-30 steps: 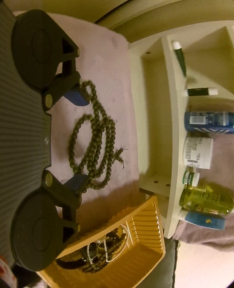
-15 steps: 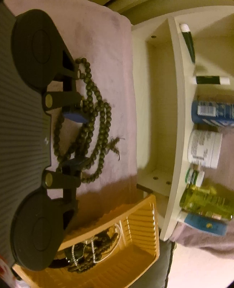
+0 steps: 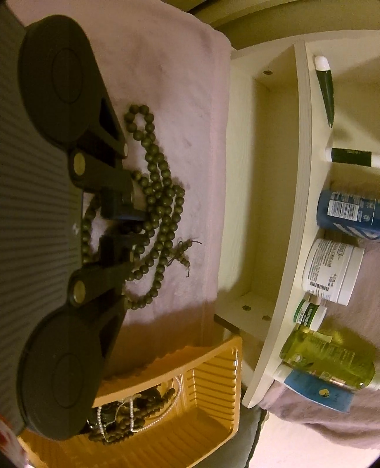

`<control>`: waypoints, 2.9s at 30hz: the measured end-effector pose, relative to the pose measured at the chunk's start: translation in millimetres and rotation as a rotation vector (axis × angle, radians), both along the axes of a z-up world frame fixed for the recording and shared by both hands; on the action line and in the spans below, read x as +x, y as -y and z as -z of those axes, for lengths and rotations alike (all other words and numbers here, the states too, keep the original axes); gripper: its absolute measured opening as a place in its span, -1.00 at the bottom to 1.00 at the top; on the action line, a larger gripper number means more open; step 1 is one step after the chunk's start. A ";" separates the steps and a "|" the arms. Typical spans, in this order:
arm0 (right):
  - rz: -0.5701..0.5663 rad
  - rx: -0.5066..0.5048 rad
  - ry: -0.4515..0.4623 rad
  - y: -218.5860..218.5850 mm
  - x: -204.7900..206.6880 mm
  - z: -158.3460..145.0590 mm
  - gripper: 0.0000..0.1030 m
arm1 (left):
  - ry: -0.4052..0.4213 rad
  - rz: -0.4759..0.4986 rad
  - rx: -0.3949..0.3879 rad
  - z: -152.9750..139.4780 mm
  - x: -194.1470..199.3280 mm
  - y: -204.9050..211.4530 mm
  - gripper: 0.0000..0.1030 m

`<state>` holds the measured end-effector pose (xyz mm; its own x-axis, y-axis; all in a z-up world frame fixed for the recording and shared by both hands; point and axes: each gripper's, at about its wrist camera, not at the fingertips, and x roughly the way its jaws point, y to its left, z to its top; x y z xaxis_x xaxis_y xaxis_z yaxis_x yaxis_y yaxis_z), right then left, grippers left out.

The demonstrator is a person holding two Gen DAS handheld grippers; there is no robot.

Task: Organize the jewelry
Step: 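Lift the long dark bead strand high with the left gripper and lower it into the tray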

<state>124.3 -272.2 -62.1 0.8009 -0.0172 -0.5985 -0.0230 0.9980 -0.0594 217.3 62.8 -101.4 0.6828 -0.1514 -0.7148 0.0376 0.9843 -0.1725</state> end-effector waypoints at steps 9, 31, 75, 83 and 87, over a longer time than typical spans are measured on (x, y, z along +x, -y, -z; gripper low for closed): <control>0.000 -0.001 0.000 -0.7 -0.8 0.3 -0.89 | -0.029 -0.042 -0.040 3.5 9.3 -7.0 -0.84; -0.009 -0.007 0.022 -5.7 -5.6 -6.5 -0.90 | 0.245 0.095 0.043 -122.4 -26.6 -13.0 -0.88; -0.025 0.006 0.058 -12.4 -6.0 -19.3 -0.90 | 0.777 0.474 -0.035 -386.5 -55.5 112.3 -0.88; -0.023 0.015 0.057 -11.1 -5.1 -17.3 -0.90 | 0.747 0.549 -0.057 -377.5 -47.3 148.3 -0.88; -0.020 0.021 0.052 -9.9 -4.0 -16.4 -0.90 | 0.641 0.570 -0.032 -334.9 -27.5 162.9 -0.88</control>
